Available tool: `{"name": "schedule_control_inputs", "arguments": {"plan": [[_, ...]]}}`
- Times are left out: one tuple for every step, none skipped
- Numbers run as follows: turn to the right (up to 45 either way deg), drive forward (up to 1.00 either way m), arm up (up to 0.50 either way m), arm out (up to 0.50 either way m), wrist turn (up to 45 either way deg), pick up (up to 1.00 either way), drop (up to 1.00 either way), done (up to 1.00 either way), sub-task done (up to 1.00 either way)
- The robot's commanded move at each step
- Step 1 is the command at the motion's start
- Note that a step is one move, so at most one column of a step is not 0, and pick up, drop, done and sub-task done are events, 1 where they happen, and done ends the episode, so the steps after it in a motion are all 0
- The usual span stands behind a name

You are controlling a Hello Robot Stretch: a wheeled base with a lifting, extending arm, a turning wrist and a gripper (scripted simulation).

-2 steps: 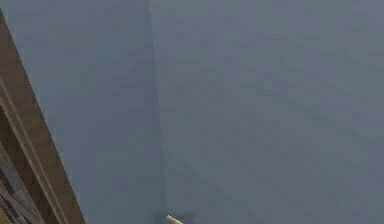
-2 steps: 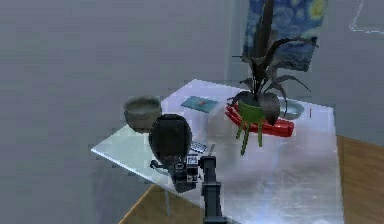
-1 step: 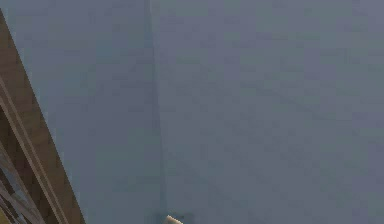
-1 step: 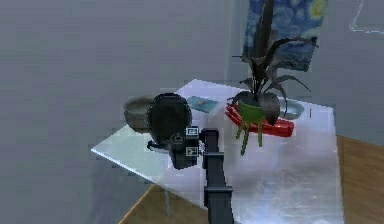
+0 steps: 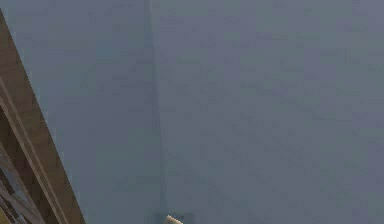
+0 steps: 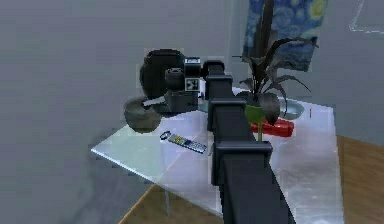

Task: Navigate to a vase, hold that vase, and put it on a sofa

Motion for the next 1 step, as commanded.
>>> {"name": "schedule_control_inputs", "arguments": {"plan": [[0.0, 0.00, 0.00, 0.00, -45.0, 0.00, 0.00, 0.00, 0.00]]}}
